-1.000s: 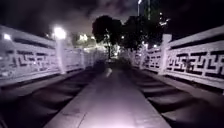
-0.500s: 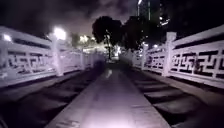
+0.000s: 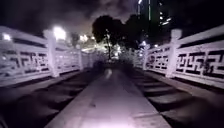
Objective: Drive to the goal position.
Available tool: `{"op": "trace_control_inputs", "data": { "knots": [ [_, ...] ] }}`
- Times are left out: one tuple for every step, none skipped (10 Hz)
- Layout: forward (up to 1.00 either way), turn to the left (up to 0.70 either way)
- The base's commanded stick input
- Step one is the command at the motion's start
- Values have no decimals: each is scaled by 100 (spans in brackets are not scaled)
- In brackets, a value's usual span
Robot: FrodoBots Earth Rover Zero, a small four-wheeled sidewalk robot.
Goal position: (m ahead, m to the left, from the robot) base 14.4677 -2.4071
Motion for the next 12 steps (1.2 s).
{"op": "trace_control_inputs", "data": {
  "knots": [
    [45,0],
    [45,0],
    [45,0],
    [45,0],
    [45,0],
    [45,0],
    [45,0],
    [45,0],
    [45,0],
    [45,0],
    [45,0],
    [45,0]
  ]
}}
